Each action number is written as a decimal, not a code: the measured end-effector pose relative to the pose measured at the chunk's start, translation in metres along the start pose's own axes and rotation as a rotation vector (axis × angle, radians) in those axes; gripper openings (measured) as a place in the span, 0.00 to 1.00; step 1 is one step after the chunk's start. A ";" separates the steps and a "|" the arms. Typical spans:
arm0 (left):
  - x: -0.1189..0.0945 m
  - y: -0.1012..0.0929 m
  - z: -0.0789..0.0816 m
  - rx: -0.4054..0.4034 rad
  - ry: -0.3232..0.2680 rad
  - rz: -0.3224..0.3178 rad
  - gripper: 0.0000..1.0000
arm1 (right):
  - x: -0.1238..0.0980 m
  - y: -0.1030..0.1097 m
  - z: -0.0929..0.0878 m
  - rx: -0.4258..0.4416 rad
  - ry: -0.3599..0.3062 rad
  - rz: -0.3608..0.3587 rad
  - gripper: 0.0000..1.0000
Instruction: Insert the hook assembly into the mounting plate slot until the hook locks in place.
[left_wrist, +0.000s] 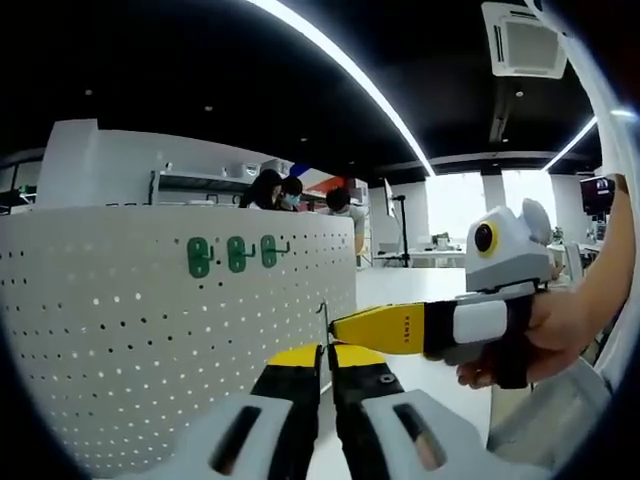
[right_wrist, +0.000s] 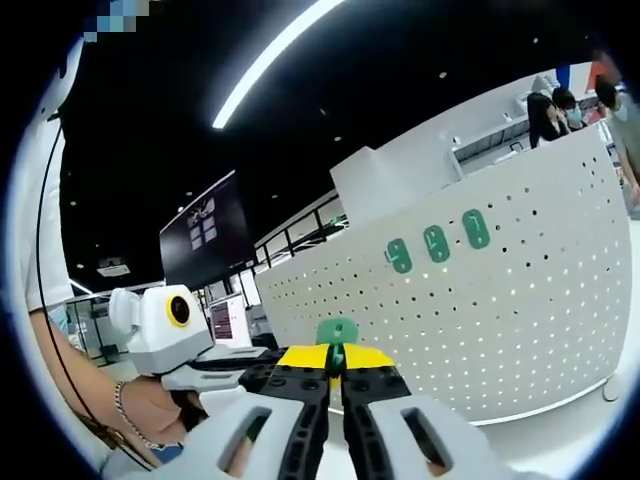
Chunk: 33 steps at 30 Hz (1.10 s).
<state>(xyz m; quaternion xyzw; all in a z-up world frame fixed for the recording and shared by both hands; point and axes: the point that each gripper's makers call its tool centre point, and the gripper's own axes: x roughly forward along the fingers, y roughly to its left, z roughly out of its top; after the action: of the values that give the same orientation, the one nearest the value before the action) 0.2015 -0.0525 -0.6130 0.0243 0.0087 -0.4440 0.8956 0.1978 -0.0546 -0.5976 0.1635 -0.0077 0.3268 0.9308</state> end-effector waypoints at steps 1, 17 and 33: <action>0.000 0.000 0.000 -0.002 0.000 0.002 0.03 | 0.000 0.000 0.000 0.001 0.000 0.001 0.00; 0.000 -0.001 -0.021 0.016 0.080 0.003 0.46 | 0.000 0.000 0.000 0.009 0.010 0.004 0.00; -0.001 0.009 -0.033 -0.003 0.127 0.042 0.79 | -0.001 -0.003 0.000 -0.028 0.031 -0.007 0.00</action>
<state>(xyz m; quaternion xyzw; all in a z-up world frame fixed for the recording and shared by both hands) 0.2085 -0.0447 -0.6455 0.0515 0.0655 -0.4225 0.9025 0.1994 -0.0574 -0.5992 0.1454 0.0024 0.3260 0.9341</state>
